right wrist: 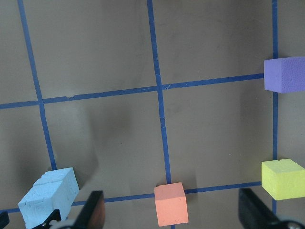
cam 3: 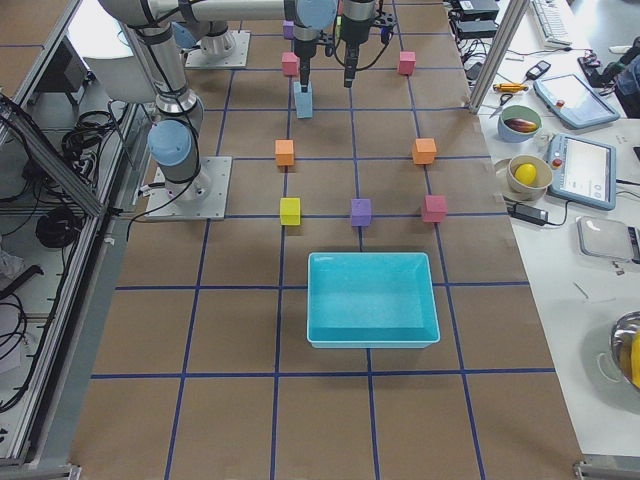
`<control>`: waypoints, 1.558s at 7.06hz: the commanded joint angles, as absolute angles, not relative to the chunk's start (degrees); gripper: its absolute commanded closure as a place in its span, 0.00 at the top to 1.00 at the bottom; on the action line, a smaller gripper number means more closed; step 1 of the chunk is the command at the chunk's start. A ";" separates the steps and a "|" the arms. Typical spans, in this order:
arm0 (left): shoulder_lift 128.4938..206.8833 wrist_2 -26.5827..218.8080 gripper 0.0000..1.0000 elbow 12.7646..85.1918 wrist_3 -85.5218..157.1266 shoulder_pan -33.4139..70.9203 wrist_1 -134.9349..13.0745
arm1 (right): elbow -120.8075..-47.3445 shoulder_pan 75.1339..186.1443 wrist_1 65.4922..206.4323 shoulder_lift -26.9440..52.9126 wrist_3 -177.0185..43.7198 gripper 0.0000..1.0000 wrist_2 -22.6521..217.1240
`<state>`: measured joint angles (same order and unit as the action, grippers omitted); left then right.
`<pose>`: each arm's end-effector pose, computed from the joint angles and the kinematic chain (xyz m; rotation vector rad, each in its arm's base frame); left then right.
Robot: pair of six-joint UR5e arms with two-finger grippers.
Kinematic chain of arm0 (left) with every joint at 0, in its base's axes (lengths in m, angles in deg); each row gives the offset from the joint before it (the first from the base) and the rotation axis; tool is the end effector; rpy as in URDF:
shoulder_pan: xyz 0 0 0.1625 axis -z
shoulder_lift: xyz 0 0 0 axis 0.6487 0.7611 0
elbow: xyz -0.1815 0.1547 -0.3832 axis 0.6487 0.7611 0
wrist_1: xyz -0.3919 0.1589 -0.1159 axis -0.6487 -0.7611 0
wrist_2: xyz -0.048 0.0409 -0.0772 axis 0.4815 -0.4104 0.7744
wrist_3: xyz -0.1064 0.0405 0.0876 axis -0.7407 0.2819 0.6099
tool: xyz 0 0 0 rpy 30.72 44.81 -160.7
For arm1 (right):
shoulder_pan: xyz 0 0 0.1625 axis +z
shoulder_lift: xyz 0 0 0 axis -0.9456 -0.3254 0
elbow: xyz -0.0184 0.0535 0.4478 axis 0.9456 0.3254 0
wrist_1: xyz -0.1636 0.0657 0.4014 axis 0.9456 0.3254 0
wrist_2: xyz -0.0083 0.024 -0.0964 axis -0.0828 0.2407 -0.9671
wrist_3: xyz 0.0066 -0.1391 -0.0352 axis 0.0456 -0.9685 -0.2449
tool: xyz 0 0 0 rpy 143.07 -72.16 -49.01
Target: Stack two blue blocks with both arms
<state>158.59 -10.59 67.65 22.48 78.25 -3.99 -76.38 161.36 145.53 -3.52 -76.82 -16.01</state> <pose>-0.3889 -0.4078 0.2544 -0.0177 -3.0626 -0.0491 0.1360 -0.5389 0.4730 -0.1634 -3.1300 -0.0703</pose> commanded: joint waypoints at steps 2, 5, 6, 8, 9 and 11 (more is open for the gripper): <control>155.66 -10.59 1.00 64.72 25.81 74.72 -4.94 | -76.51 161.36 145.52 -3.52 -76.82 1.00 -16.05; 148.91 -11.11 1.00 64.36 44.76 62.35 -14.76 | -76.34 161.36 145.61 -3.43 -76.74 1.00 -15.96; 146.19 -11.29 1.00 62.96 48.65 59.17 -20.53 | -76.25 161.36 145.61 -3.52 -76.47 1.00 -15.96; 143.88 -14.97 1.00 50.72 50.44 56.35 -34.40 | -76.07 161.36 145.61 -3.95 -76.47 1.00 -15.88; 145.53 -14.37 1.00 43.77 50.36 54.67 -38.82 | -76.33 161.45 145.61 -3.96 -76.47 1.00 -15.87; 147.82 -15.07 1.00 41.77 50.00 54.39 -36.78 | -76.34 161.36 145.61 -3.96 -76.30 1.00 -15.96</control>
